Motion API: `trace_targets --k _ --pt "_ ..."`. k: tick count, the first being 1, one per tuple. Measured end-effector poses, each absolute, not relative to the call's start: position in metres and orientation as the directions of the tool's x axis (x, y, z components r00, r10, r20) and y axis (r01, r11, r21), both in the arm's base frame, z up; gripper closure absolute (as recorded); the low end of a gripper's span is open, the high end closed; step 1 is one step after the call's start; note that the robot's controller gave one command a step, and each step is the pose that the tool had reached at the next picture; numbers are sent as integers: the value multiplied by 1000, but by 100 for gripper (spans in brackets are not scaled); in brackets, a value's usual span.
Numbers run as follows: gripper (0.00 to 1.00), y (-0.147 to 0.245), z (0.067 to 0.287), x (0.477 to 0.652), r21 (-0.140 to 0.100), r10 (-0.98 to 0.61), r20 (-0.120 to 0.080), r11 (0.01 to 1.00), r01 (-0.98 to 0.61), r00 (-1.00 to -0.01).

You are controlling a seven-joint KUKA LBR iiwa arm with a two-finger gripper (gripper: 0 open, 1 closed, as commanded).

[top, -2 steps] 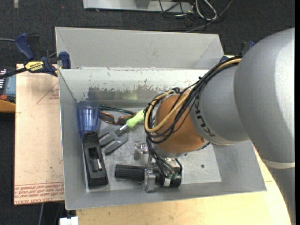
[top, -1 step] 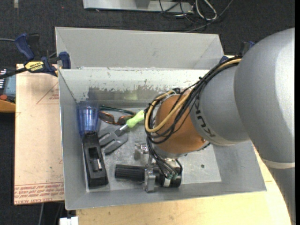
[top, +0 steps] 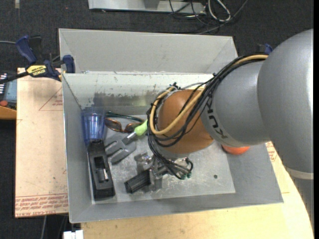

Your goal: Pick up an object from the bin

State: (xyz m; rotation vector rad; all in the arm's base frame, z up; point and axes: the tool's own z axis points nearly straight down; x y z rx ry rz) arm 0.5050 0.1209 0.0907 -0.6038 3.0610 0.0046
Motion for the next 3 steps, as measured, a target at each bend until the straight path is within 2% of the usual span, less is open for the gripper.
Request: trace_targets --k 1,2,3 --pt "100 121 91 505 -1 -379 -22 925 -380 -925" --pt "100 123 150 512 -1 -403 -26 915 -403 -915" --pt "100 126 265 504 2 -387 -12 922 -387 -922"
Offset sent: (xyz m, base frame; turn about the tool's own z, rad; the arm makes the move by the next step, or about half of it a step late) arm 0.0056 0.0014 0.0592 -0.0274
